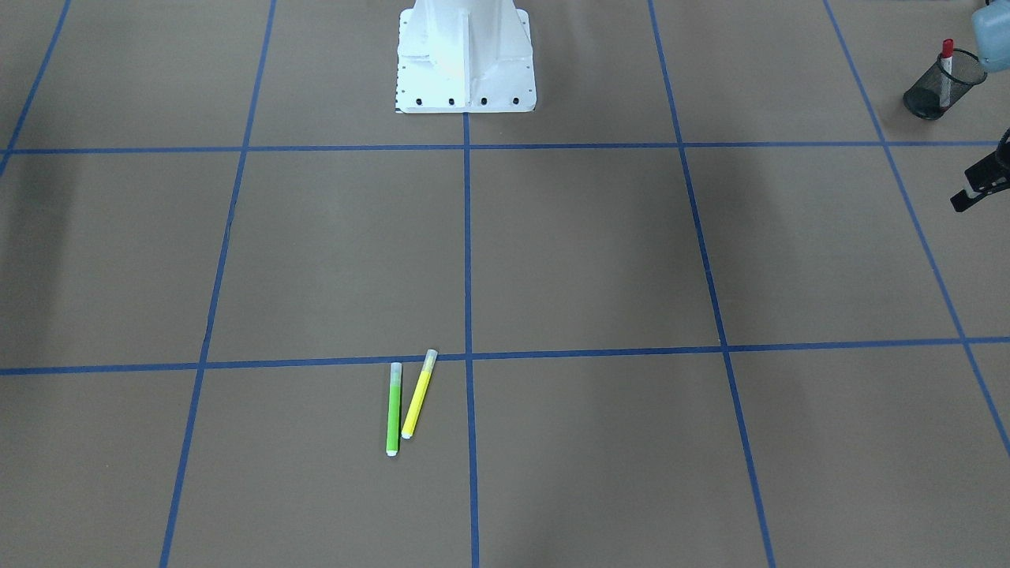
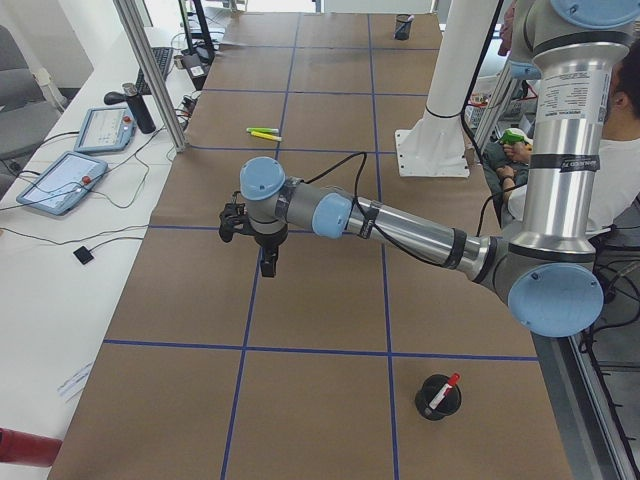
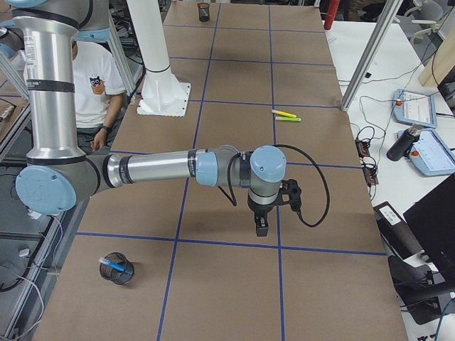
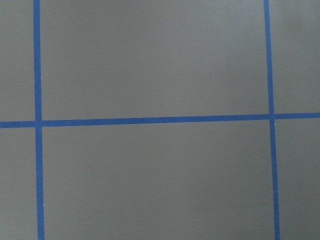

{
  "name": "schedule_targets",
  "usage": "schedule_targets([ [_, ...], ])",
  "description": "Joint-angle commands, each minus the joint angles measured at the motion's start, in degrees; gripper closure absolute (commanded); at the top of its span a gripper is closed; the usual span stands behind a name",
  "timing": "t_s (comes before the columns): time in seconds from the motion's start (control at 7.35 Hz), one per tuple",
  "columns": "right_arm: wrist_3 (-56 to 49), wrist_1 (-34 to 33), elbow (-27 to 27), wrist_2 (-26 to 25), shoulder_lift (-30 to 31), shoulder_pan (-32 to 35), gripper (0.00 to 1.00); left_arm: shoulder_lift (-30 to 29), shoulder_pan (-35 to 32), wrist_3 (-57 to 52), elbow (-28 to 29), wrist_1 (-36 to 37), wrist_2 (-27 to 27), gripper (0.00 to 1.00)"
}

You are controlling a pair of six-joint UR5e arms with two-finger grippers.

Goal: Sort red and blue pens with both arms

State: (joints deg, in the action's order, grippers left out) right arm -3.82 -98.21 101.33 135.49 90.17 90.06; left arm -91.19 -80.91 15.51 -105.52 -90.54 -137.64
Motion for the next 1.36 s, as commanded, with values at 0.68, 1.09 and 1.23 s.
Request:
schedule_targets([
  [0.68, 8.3, 0.0, 6.1, 0.0, -0.3, -6.4, 0.00, 2.8, -2.4, -7.5, -1.4, 0.8, 3.1, 0.00],
  [1.09, 8.7, 0.0, 6.4, -1.4, -0.1, -7.3, 0.00, 3.7, -2.4, -7.4, -1.9, 0.9, 2.9, 0.00],
  [1.23, 8.7, 0.0, 6.4, -1.4, 0.2, -7.4, 0.00, 4.2, -2.3, -7.4, -1.8, 0.9, 2.8, 0.00],
])
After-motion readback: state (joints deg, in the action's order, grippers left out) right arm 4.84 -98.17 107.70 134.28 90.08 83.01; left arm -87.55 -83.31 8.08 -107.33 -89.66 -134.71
